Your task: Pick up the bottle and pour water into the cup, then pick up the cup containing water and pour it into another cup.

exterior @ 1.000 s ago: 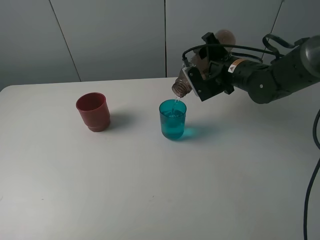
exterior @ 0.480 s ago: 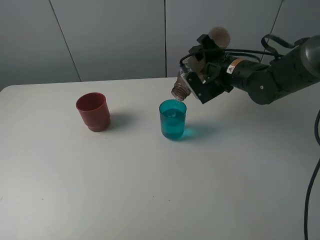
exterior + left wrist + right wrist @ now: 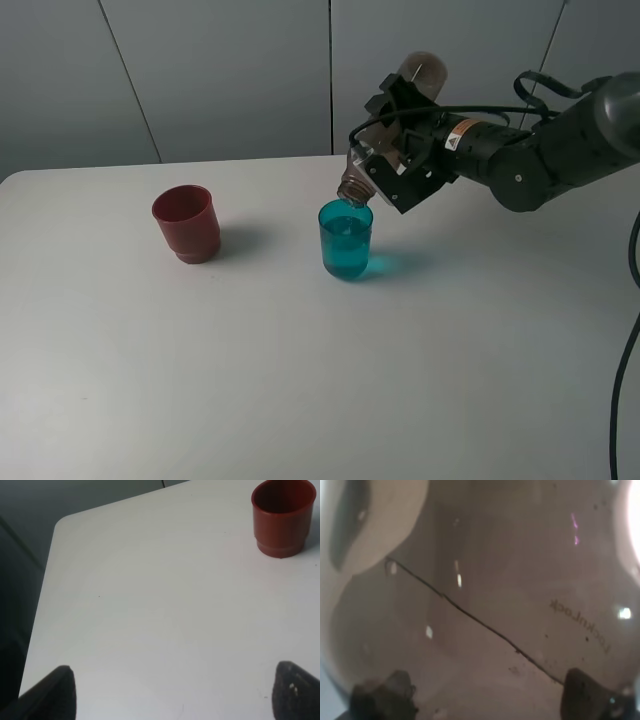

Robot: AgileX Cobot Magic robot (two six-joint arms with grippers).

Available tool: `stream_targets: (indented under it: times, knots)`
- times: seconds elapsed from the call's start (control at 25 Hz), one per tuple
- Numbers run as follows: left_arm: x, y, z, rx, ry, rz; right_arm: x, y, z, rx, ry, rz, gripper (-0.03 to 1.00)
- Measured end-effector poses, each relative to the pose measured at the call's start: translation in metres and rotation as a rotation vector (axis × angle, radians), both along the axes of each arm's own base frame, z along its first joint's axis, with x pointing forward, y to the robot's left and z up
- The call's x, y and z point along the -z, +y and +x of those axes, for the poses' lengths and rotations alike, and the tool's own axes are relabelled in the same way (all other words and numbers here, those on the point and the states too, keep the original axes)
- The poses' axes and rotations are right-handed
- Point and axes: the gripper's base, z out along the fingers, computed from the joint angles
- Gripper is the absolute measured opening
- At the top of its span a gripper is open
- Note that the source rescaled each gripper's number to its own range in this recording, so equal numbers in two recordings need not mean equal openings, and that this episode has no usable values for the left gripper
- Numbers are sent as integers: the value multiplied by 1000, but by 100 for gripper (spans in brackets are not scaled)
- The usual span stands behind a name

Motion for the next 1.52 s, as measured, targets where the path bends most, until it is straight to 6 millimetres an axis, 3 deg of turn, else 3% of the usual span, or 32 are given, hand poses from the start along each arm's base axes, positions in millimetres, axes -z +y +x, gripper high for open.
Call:
stream_targets:
  times: [0.48,0.8,1.2,1.52]
  knots:
    - [0,0,0,0,0,0,0,0,0,6,9,17,2]
    - [0,0,0,0,0,0,4,-1,-1,82,150,208,2]
    - [0,0,0,0,0,0,7,-3,-1,285,446,714,2]
    - [0,0,0,0,0,0,7,-33,9,516,648,1224,2]
